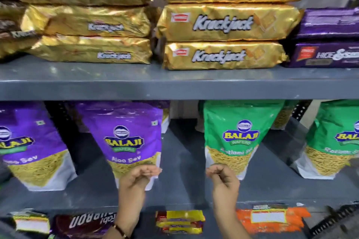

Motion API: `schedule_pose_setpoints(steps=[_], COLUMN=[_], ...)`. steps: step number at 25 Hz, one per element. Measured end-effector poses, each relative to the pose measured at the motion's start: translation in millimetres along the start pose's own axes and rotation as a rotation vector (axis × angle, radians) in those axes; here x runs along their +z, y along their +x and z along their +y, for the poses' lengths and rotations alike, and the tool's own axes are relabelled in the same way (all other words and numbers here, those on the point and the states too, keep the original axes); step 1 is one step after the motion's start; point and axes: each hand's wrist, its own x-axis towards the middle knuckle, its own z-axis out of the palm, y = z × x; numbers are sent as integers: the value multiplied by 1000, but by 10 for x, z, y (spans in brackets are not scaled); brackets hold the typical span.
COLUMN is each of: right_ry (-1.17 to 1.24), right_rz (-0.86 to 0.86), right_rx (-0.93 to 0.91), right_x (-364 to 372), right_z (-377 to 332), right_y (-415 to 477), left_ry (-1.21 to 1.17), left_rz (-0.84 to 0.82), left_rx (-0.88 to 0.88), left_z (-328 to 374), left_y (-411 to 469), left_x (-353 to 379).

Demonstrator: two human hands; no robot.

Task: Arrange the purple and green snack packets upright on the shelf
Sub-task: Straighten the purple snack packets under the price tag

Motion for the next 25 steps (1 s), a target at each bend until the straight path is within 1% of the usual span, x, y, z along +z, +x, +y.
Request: schedule_pose_setpoints(steps=[4, 7, 9, 12, 14, 16, 18, 25], right_ry=[37, 65, 114, 75, 25, -30, -60, -33], right_rz=[-180, -252, -284, -319, -336, -356, -357, -313], right_rx=[212, 394, 444, 439, 399, 391, 397, 429], right_x=[610, 842, 987, 1099, 1107, 1109, 1117, 1089], right_z=[270, 498, 564, 511, 415, 375, 399, 359], right_y=[-145, -163, -242, -402, -496, -543, -555, -441], left_ry=[-151, -263, -237, -178, -172, -182, -185, -243], left_rz=[232, 291, 232, -2, -111, -133, -119, -146], left_rx=[1, -65, -136, -314, -358, -387, -427, -472], left_z=[-6, -214, -299, -372, -388, -400, -386, -305], left_y=[201, 428, 569, 686, 694, 704, 702, 639], left_x=[-741, -1060, -1191, -1235, -1217, -1216, -1219, -1093])
